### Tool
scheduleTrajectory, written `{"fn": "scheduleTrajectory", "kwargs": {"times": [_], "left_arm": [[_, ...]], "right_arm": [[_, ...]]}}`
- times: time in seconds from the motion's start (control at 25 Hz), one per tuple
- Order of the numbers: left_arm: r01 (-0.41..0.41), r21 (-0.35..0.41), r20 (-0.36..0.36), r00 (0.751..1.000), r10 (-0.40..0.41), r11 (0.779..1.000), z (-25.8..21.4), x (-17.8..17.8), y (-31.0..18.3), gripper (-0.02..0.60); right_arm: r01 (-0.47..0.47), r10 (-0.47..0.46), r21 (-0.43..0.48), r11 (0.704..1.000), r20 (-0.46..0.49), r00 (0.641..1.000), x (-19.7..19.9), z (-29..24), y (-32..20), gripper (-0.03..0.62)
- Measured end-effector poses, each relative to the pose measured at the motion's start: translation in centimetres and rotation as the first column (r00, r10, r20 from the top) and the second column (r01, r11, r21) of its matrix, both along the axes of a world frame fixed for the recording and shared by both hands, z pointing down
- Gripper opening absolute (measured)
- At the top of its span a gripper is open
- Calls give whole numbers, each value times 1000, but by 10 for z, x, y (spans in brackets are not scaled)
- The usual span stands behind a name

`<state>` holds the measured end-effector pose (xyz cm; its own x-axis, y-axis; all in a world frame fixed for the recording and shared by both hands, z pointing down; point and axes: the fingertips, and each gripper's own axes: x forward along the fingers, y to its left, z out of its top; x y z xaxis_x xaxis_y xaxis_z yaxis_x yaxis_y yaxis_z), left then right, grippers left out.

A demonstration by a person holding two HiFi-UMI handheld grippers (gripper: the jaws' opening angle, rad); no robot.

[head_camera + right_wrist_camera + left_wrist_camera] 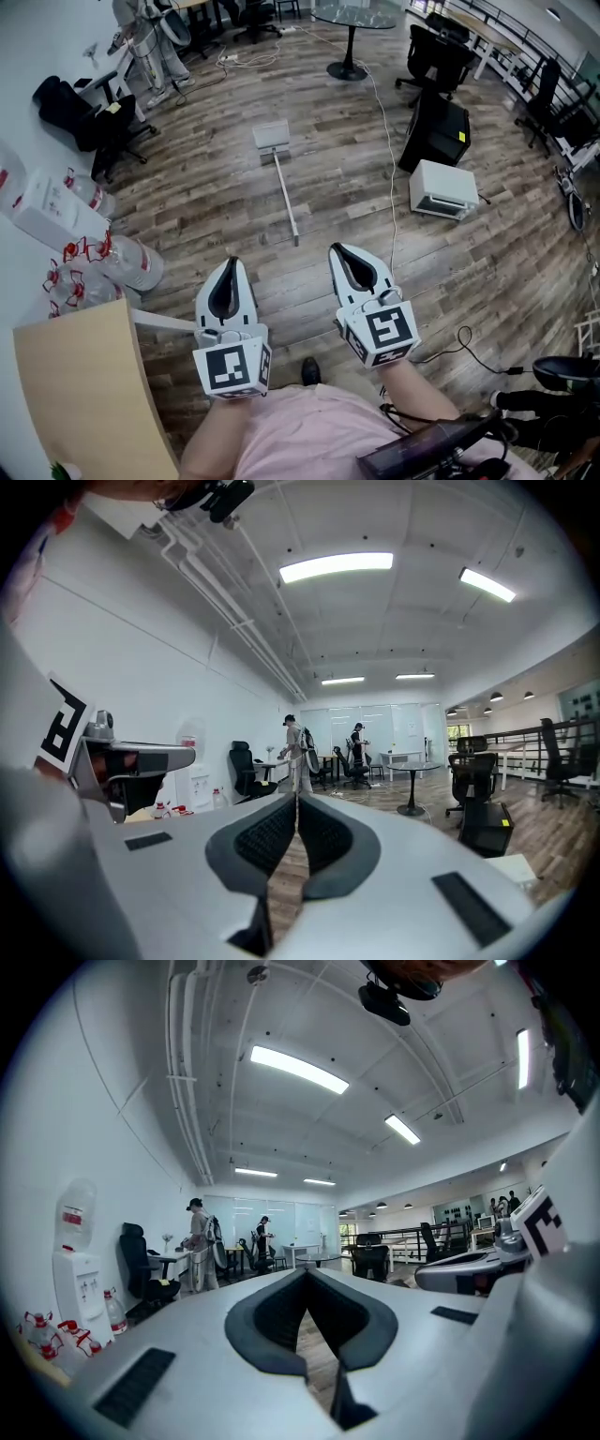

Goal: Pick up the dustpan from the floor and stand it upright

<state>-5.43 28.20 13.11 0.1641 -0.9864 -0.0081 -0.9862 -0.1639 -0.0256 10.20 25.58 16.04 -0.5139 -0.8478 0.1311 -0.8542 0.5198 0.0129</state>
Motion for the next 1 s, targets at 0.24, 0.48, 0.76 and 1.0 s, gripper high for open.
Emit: {"fn": "scheduleTrajectory", "kwargs": {"times": [0.24, 0.48, 0.76, 1.0], "left_arm": [[-28, -29, -4, 1000, 28, 999, 16, -3, -30, 9], [-40, -61, 5, 999, 40, 997, 31, -7, -64, 9], [-25, -78, 11, 1000, 26, 997, 47, -15, -138, 9], [-5, -97, 20, 1000, 7, 995, 51, -26, -218, 9]], "right_arm": [[-31, 31, -17, 999, -7, 999, 0, 10, -25, 6], [-50, 49, -40, 998, -15, 999, 0, 25, -63, 6], [-56, 55, -55, 997, -20, 998, 7, 41, -145, 6], [-37, 36, -79, 996, -23, 999, 0, 50, -232, 6]]}}
